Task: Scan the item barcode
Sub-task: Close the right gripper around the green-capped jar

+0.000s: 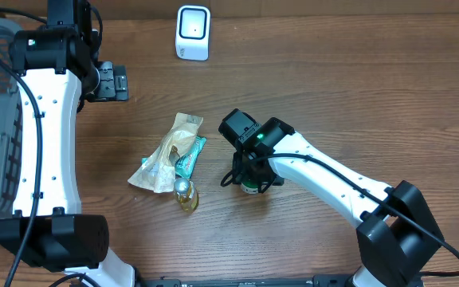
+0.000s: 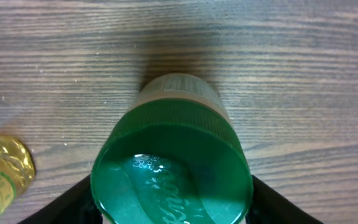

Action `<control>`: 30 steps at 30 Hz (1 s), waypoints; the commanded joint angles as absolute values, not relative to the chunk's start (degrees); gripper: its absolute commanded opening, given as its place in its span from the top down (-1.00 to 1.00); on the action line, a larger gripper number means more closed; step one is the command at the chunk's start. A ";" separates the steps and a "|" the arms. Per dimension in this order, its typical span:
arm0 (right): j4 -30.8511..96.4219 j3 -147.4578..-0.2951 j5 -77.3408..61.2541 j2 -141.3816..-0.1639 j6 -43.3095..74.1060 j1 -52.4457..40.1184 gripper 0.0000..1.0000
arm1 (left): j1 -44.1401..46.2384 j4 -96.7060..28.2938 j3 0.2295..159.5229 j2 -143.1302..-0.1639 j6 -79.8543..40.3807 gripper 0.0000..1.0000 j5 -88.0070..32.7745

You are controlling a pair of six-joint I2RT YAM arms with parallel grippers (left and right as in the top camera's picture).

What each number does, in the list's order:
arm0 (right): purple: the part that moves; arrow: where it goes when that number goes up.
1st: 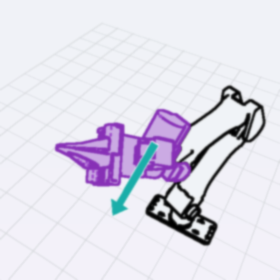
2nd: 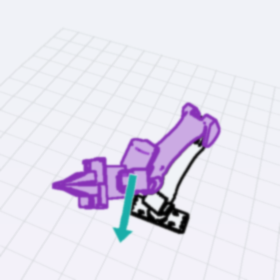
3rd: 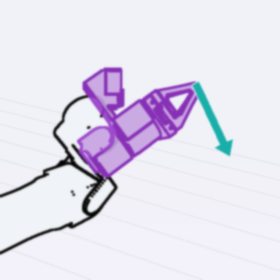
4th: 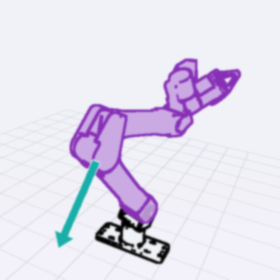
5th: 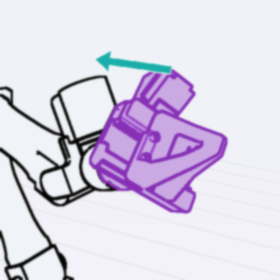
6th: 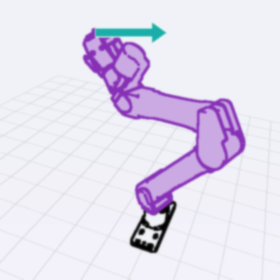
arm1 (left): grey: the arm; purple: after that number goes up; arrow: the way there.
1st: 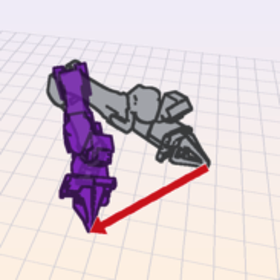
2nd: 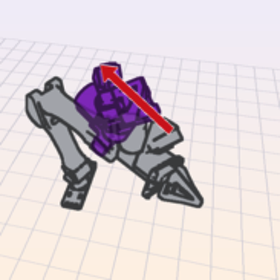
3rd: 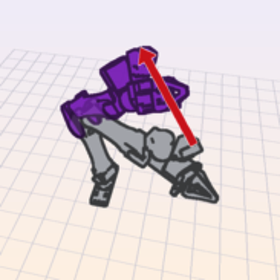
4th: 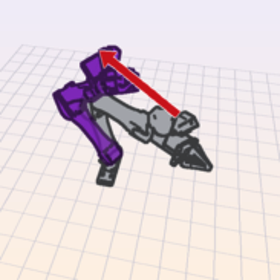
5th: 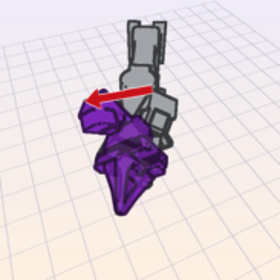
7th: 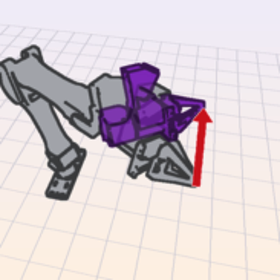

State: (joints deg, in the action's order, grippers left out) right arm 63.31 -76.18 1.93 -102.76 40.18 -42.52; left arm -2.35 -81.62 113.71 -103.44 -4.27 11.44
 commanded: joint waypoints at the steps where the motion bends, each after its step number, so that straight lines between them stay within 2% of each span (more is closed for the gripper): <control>1: 63.75 -77.17 2.94 -102.67 37.41 -42.70 -0.25 | -2.22 -81.62 114.39 -103.44 -3.86 -0.99 12.01; 9: 63.99 -77.17 3.20 -102.67 26.35 -42.70 -0.32 | -2.22 -81.62 114.39 -103.44 -3.86 -0.99 11.99; 14: 64.47 -77.17 7.03 -102.67 23.44 -42.70 -0.35 | -2.24 -81.62 114.39 -103.44 -3.86 -0.99 12.01; 16: 64.23 -77.17 7.51 -102.67 23.51 -42.70 -0.56 | -2.24 -81.62 114.39 -103.46 -3.86 -0.99 12.01; 17: 64.10 -77.17 7.49 -102.67 23.55 -42.70 -0.98 | -2.22 -81.62 114.39 -103.46 -3.86 -0.99 12.03; 18: 63.96 -77.17 7.46 -102.67 24.01 -42.70 -1.00 | -2.22 -81.62 114.39 -103.46 -3.86 -0.99 12.01; 24: 66.24 -77.17 4.21 -102.67 38.00 -42.70 -0.97 | -2.22 -81.62 114.39 -103.46 -3.86 -0.99 12.01; 30: 65.76 -77.17 1.87 -102.67 44.80 -42.81 -0.60 | -2.22 -81.62 114.39 -103.46 -3.86 -0.99 12.01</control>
State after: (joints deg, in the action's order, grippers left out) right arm 66.37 -76.23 2.98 -102.76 39.00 -42.52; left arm -2.35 -81.62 113.71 -103.44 -4.27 11.44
